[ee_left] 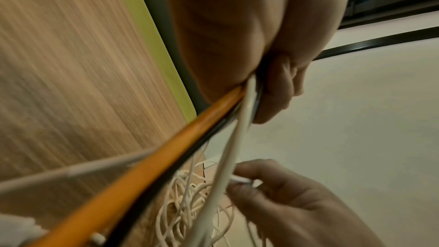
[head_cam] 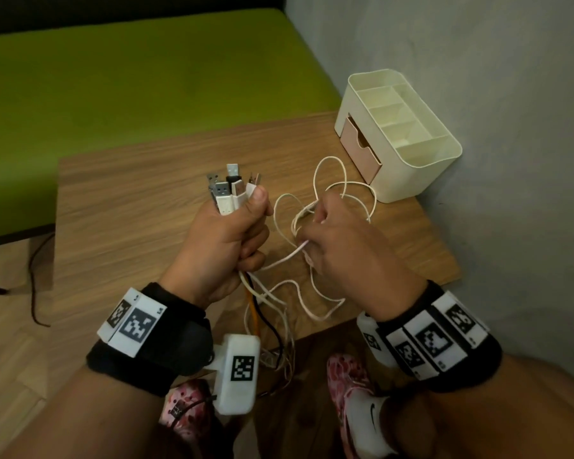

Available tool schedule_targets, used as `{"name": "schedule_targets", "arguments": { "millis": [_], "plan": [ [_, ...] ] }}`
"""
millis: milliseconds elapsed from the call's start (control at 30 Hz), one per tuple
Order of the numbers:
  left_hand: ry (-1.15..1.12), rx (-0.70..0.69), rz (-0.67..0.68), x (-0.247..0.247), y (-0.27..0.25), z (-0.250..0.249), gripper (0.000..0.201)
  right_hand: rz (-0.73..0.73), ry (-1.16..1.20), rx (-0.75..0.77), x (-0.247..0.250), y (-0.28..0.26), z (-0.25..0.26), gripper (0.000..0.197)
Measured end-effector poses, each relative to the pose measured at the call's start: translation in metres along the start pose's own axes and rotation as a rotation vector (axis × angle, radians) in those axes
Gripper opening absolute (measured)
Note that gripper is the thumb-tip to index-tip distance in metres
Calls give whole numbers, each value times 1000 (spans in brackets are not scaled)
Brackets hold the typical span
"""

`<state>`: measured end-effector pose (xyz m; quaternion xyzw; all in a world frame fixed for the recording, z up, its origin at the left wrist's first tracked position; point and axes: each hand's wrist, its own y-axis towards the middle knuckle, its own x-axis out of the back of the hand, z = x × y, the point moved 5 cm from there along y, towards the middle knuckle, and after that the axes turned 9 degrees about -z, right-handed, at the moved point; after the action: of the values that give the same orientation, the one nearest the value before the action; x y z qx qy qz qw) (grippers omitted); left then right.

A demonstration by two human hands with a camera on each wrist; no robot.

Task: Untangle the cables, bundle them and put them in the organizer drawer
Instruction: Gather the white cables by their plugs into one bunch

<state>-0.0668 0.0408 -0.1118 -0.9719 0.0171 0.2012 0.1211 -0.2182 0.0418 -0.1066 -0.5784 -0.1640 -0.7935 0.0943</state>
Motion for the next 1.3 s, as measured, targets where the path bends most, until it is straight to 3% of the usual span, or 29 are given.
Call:
{"name": "schedule_targets", "arguments": {
  "millis": [100,167,333,467,733,900,1000,1067,1167,1300],
  "plan": [
    [-49,-17,-35,6,1,-6,26,-307,83,34,32,5,-6,13],
    [-75,-31,-69,11,2,-10,26,-384,213,13,50,5,-13,12],
    [-75,-50,-107,15,3,-13,28,-26,510,-226,57,-3,-19,9],
    [-58,-54,-117,13,-2,-16,31,0,641,-252,77,-15,-14,8],
    [3,-47,-29,-16,-33,-18,31,78,545,-271,94,-55,1,28],
    [21,40,56,-40,-55,-6,26,319,389,-253,81,-81,12,22],
    [46,85,65,-49,-70,8,21,219,284,-246,82,-81,7,24],
    [74,108,92,-54,-79,17,17,125,392,-285,85,-78,1,31],
    [151,113,143,-59,-84,24,6,45,601,-227,87,-74,4,42],
    [487,-82,175,-60,-80,27,16,-1,823,-142,82,-67,7,50]
  ]
}}
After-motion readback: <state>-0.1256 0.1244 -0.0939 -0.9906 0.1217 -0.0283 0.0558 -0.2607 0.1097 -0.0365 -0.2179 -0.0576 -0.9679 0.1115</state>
